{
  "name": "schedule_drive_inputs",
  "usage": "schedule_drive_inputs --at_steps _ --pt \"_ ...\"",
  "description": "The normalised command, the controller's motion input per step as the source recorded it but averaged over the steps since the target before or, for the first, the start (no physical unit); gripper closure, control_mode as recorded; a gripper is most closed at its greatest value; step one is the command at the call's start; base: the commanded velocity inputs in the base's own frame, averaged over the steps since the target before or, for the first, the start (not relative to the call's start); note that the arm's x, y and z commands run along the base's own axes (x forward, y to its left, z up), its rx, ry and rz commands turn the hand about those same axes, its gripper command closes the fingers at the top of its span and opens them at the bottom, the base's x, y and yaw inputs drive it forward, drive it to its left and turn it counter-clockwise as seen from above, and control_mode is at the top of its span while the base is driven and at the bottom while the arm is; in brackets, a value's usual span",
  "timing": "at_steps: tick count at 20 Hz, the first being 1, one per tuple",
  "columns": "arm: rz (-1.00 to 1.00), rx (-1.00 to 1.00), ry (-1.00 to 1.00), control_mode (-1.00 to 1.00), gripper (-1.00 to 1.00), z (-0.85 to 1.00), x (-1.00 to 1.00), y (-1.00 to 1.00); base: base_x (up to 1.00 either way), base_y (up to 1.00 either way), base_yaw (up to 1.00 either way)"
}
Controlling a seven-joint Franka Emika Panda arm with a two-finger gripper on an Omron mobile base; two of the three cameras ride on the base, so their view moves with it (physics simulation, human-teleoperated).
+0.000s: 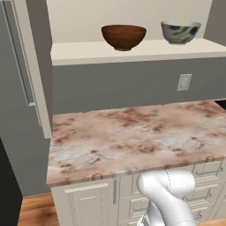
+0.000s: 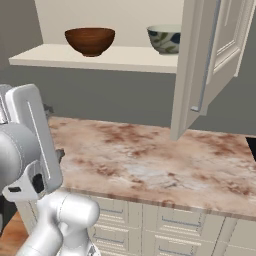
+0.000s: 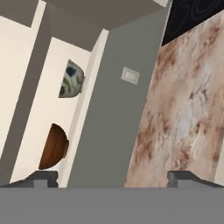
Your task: Open the cabinet. Pick the bowls from the counter and place them in the cabinet. Then close the cabinet.
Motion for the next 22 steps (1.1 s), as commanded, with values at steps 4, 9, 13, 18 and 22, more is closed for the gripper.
schedule_drive_inputs --at_steps 4,9,13,18,22 --pt "0.11 0.07 -0.05 -1.00 -1.00 0.00 -0.17 -0.21 0.00 0.00 0.00" --pt "0.12 0.12 0.00 -1.00 -1.00 0.00 -0.01 -0.30 0.00 0.00 0.00" --pt "0.13 0.10 0.00 -1.00 -1.00 0.00 -0.01 -0.30 0.00 0.00 0.00" --pt "0.11 0.04 -0.03 -1.00 -1.00 0.00 -0.01 -0.17 0.00 0.00 0.00" --pt "0.06 0.01 -0.08 -1.00 -1.00 0.00 0.00 -0.30 0.00 0.00 0.00"
